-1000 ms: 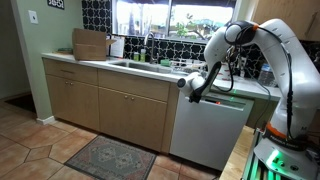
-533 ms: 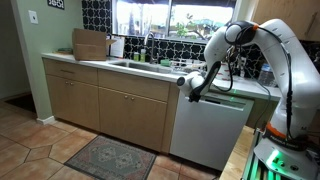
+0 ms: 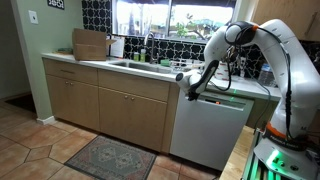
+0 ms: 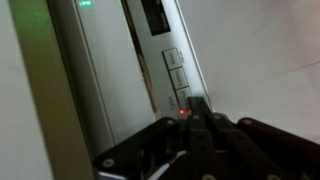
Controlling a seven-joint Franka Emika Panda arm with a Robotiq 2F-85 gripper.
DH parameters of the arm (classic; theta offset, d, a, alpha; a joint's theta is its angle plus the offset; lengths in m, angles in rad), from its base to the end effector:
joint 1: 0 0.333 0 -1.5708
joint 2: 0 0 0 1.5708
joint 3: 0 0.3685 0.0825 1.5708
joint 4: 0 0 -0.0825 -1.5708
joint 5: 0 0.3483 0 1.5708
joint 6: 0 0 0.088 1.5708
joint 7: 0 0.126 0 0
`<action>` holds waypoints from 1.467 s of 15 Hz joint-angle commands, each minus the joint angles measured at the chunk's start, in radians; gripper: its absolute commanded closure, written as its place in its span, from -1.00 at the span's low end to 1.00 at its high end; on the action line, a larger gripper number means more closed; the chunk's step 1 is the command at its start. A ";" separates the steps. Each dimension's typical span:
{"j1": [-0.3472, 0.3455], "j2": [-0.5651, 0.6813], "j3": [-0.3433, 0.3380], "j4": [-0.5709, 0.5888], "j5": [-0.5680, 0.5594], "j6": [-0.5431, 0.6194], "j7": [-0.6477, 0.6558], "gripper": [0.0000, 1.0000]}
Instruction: Push the second button from the left on the dish washing machine
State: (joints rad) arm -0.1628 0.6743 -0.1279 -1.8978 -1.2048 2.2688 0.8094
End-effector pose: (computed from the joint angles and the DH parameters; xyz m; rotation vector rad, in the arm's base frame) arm 0.5864 -0.2081 0.1937 2.2493 -0.1187 -0.0615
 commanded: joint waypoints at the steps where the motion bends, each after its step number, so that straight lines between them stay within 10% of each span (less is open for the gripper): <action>1: -0.014 0.033 -0.006 0.037 0.050 0.035 -0.062 1.00; 11: 0.019 -0.180 -0.011 -0.214 0.000 0.142 -0.049 1.00; 12: 0.021 -0.207 -0.010 -0.241 0.006 0.132 -0.060 0.59; 22: -0.045 -0.591 -0.024 -0.573 0.110 0.363 -0.392 -0.90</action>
State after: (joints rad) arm -0.1734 0.2335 -0.1435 -2.3360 -1.1607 2.5023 0.5600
